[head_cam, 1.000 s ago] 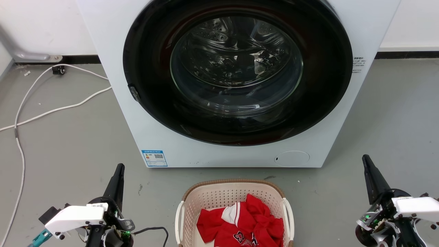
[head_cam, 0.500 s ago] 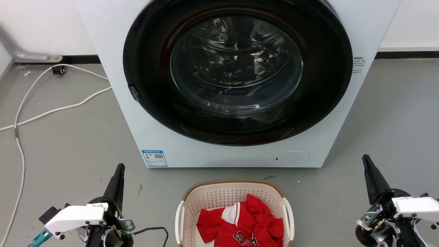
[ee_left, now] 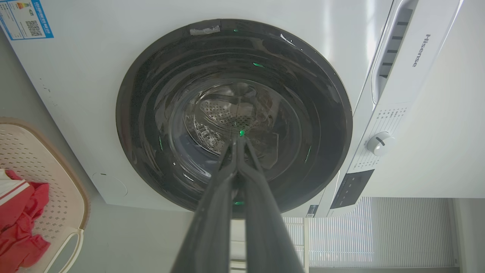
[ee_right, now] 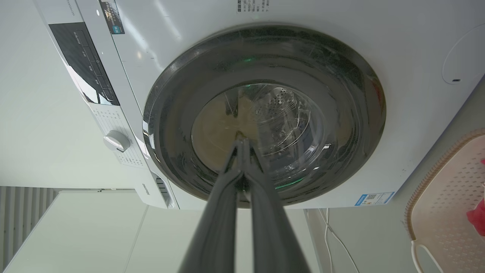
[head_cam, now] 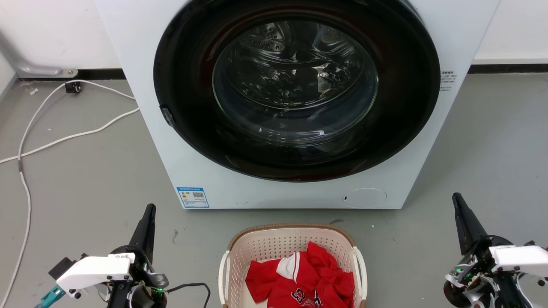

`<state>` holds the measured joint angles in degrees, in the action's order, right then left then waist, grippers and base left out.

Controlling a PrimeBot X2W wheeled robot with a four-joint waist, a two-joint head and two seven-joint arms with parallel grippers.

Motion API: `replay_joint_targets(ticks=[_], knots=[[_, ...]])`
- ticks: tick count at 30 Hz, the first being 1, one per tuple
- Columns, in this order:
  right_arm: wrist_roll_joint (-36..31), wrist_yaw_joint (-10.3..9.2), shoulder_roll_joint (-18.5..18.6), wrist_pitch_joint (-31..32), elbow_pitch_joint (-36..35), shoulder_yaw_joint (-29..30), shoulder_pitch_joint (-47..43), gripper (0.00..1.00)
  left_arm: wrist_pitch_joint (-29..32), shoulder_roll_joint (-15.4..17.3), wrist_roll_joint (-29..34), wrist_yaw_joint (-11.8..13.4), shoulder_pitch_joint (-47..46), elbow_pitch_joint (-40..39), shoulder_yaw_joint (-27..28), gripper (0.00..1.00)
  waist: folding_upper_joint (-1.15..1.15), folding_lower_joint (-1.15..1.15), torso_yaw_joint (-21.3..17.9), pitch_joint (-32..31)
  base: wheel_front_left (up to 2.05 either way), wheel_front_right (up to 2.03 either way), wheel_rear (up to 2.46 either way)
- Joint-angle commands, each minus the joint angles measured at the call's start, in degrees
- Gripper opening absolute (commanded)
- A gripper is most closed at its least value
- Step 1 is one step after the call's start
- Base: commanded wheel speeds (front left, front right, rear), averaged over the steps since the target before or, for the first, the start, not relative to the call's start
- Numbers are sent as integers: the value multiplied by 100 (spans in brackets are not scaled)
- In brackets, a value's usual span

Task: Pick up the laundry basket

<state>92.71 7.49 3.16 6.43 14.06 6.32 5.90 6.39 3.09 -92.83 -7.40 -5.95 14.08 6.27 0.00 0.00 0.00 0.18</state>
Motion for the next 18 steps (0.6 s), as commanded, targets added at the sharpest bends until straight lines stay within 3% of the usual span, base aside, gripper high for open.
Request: replay_joint_targets(ticks=[1, 18], knots=[[-33, 0, -21, 12, 6, 10, 69, 0, 11, -3, 45, -26, -58, 7, 22, 0, 0, 0, 0, 0, 0, 0, 0], [-40, 0, -25, 15, 7, 14, 70, 0, 18, -8, 31, -25, -57, 8, 28, 0, 0, 0, 0, 0, 0, 0, 0]])
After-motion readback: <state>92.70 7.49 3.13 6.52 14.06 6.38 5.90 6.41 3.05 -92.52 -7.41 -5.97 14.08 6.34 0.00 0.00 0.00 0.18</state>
